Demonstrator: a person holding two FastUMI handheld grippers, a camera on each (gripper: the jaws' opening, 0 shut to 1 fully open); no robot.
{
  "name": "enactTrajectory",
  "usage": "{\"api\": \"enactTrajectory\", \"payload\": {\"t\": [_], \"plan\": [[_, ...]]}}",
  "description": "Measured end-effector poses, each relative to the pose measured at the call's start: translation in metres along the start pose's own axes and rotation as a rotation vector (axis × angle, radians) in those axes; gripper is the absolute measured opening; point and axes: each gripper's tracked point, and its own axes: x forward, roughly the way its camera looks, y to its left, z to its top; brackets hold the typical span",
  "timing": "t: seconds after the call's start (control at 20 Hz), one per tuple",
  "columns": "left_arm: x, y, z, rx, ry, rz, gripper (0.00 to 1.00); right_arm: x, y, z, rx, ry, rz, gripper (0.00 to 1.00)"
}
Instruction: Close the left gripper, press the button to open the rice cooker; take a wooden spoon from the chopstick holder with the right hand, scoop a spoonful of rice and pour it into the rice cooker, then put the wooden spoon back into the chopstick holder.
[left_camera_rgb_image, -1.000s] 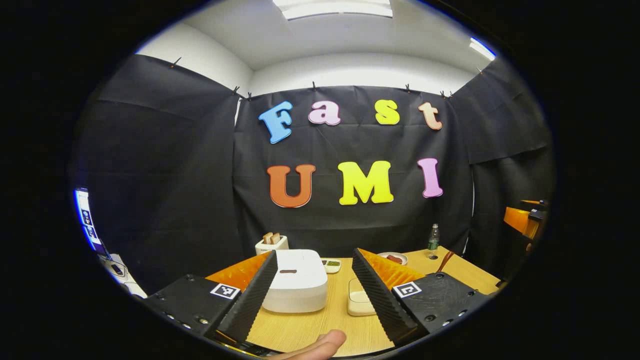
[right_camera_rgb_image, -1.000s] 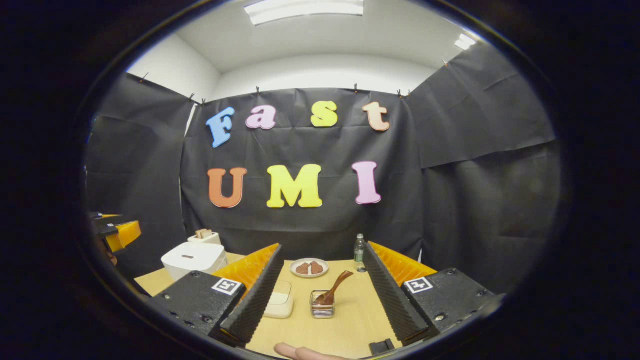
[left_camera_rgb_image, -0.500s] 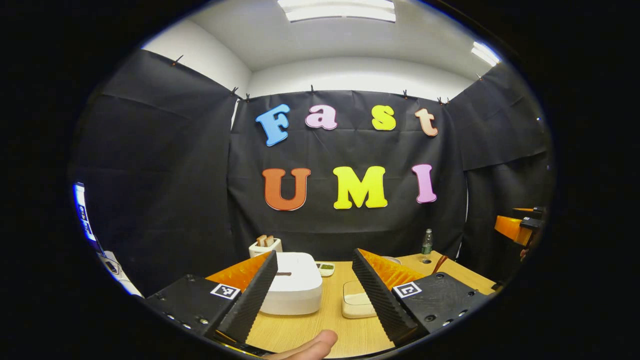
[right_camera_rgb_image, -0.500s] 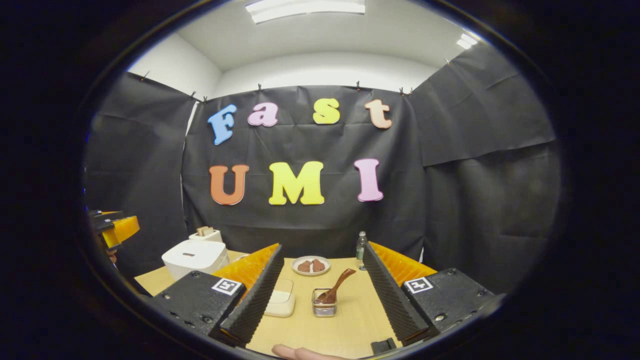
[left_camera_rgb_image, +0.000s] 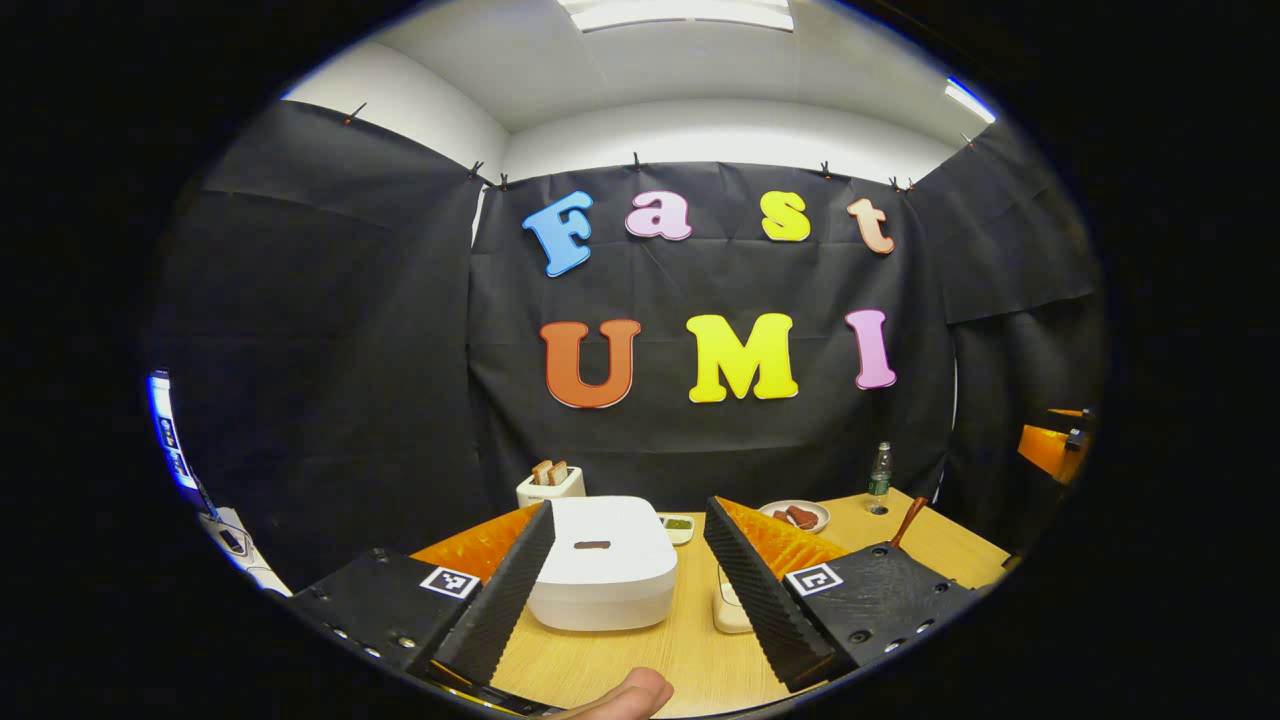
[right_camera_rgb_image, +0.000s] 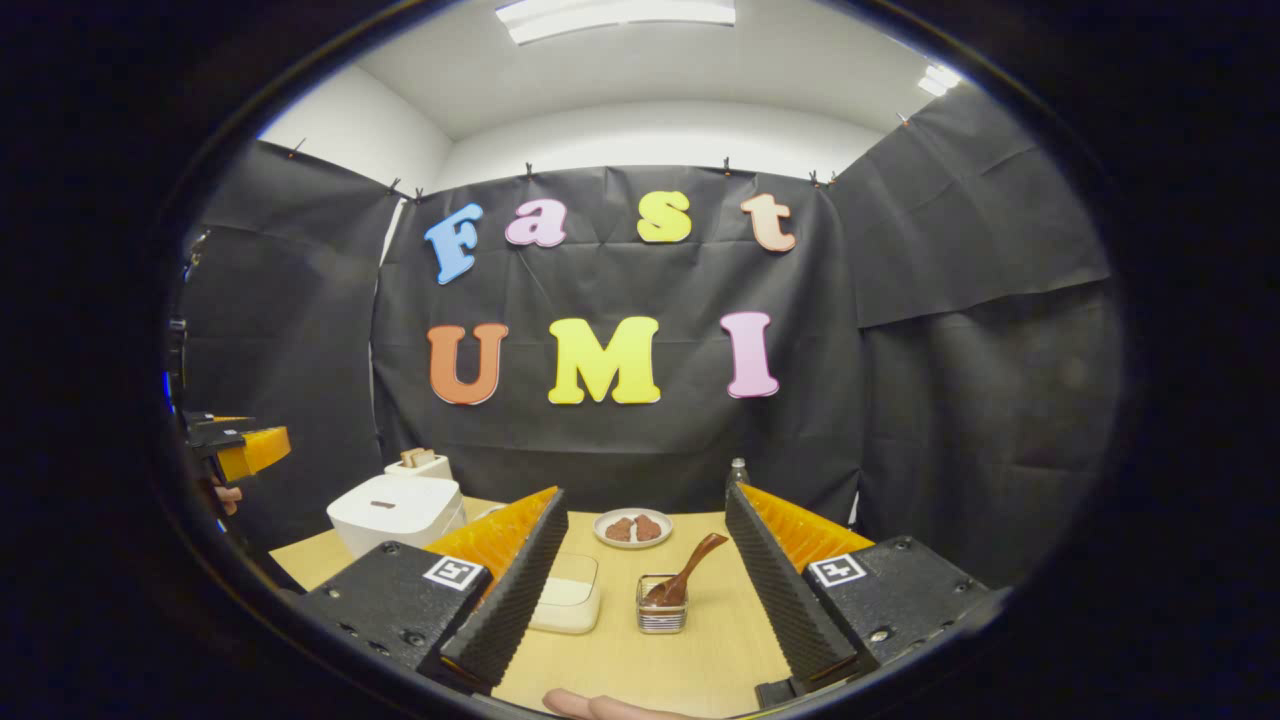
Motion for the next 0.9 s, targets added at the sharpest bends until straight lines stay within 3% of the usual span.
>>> {"api": "enactTrajectory", "payload": {"t": [0.2, 0.4, 0.45, 0.5, 0.55, 0.65, 0.8, 0.9], "plan": [[0.018, 0.008, -0.001, 0.017, 0.004, 0.016, 0.95, 0.007, 0.002, -0.008, 0.004, -0.003, 0.007, 0.99], [0.037, 0.011, -0.002, 0.029, 0.007, -0.007, 0.83, 0.016, -0.006, -0.023, 0.006, -0.002, -0.005, 1.0], [0.041, 0.013, -0.004, 0.03, 0.012, -0.013, 0.6, 0.017, -0.007, -0.031, 0.01, 0.011, -0.003, 1.0], [0.047, 0.015, -0.005, 0.034, 0.012, -0.011, 0.61, 0.019, -0.006, -0.035, 0.016, 0.017, 0.005, 1.0], [0.051, 0.02, -0.002, 0.041, 0.006, -0.002, 0.5, 0.021, -0.007, -0.037, 0.024, 0.02, 0.01, 1.0], [0.061, 0.026, -0.005, 0.034, 0.016, 0.01, 0.42, 0.027, -0.015, -0.04, 0.033, 0.024, 0.007, 1.0], [0.083, 0.034, -0.013, 0.021, 0.046, 0.033, 0.4, 0.039, -0.022, -0.043, 0.025, 0.022, -0.001, 1.0], [0.106, 0.037, -0.032, 0.019, 0.117, 0.028, 0.08, 0.046, -0.024, -0.048, 0.021, 0.028, 0.0, 1.0]]}}
